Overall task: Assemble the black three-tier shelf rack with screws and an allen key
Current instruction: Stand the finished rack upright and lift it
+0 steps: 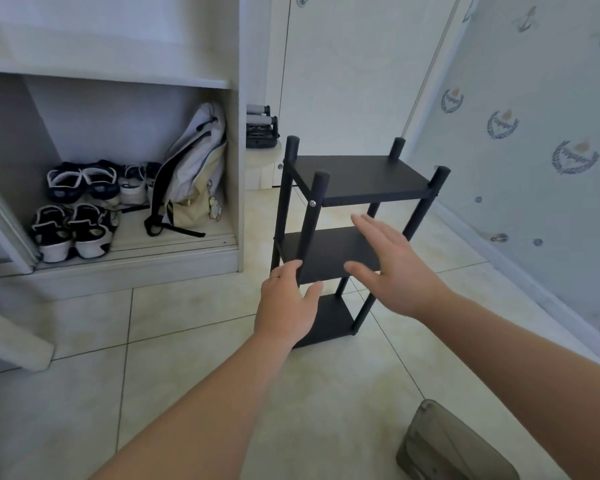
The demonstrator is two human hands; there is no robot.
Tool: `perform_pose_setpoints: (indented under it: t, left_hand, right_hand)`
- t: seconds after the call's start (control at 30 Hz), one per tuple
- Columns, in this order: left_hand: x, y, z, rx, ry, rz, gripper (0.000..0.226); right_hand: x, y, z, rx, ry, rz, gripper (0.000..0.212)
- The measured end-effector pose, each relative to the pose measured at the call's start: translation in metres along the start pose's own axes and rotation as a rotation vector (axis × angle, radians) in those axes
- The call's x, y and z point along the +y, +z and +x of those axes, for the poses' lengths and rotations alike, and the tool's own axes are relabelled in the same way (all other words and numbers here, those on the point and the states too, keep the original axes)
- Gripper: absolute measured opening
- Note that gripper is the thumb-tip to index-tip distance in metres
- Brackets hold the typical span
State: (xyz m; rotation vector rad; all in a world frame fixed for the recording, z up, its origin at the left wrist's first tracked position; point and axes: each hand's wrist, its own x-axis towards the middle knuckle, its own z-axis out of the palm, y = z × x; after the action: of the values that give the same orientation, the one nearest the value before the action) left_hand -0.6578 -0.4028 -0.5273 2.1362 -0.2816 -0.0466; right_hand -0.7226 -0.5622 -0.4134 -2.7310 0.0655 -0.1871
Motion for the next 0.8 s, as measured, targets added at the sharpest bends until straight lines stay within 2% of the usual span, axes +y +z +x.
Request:
perform_pose_setpoints:
  t: [0.13,0.27,0.43,0.63,0.8]
  left_hand:
    - [0.002,-0.013,-0.047,-0.027,0.118,0.233,0.061]
    - [-0.025,-0.012,-0.087,-0.097,0.11,0.462,0.066]
    - [-0.09,0.001,-0.106,-0.168,-0.083,0.551,0.067]
    - [-0.172,0.021,-0.072,-0.247,-0.239,0.639,0.069]
    - [-0.17,0.018,-0.059,-0.409,-0.396,0.616,0.069]
  right_hand:
    - [0.009,0.023,-0.054,-0.063,0.096,-0.095,0.073]
    - [0.017,0.066,-0.087,-0.177,0.151,-0.18,0.072]
    - [0.025,0.138,-0.093,-0.35,0.122,-0.278,0.076]
    - [0.048,0.231,-0.058,-0.589,0.152,-0.324,0.077]
    - [0.043,0.229,-0.05,-0.752,0.177,-0.328,0.079]
